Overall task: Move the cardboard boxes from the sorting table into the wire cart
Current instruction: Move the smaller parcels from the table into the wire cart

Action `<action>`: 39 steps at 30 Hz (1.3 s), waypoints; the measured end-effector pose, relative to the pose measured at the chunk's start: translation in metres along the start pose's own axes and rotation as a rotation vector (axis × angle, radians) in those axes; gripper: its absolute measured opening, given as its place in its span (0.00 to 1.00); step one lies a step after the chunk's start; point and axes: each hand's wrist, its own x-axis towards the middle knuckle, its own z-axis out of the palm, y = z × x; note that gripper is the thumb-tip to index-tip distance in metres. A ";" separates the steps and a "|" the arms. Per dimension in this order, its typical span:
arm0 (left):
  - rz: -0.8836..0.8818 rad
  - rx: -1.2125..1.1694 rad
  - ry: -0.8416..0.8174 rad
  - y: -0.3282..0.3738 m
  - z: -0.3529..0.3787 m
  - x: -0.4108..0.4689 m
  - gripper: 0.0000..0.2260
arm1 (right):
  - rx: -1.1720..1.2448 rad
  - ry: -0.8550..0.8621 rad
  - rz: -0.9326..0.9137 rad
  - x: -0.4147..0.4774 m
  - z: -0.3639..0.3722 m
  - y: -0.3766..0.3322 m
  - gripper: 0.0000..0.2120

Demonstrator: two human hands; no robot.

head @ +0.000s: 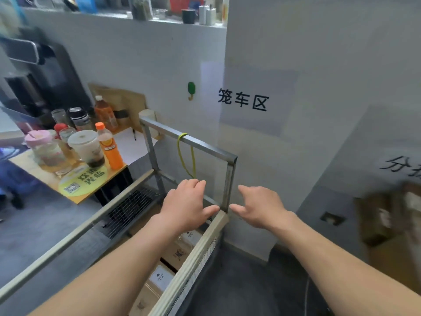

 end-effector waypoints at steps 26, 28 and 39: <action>0.790 -0.044 -0.083 0.209 -0.002 -0.073 0.39 | 0.000 0.113 0.828 -0.301 -0.047 0.074 0.31; 0.846 -0.050 -0.087 0.227 -0.001 -0.083 0.39 | 0.021 0.113 0.879 -0.327 -0.047 0.076 0.29; 1.015 -0.086 -0.176 0.329 0.017 -0.132 0.37 | 0.063 0.157 1.092 -0.441 -0.030 0.124 0.31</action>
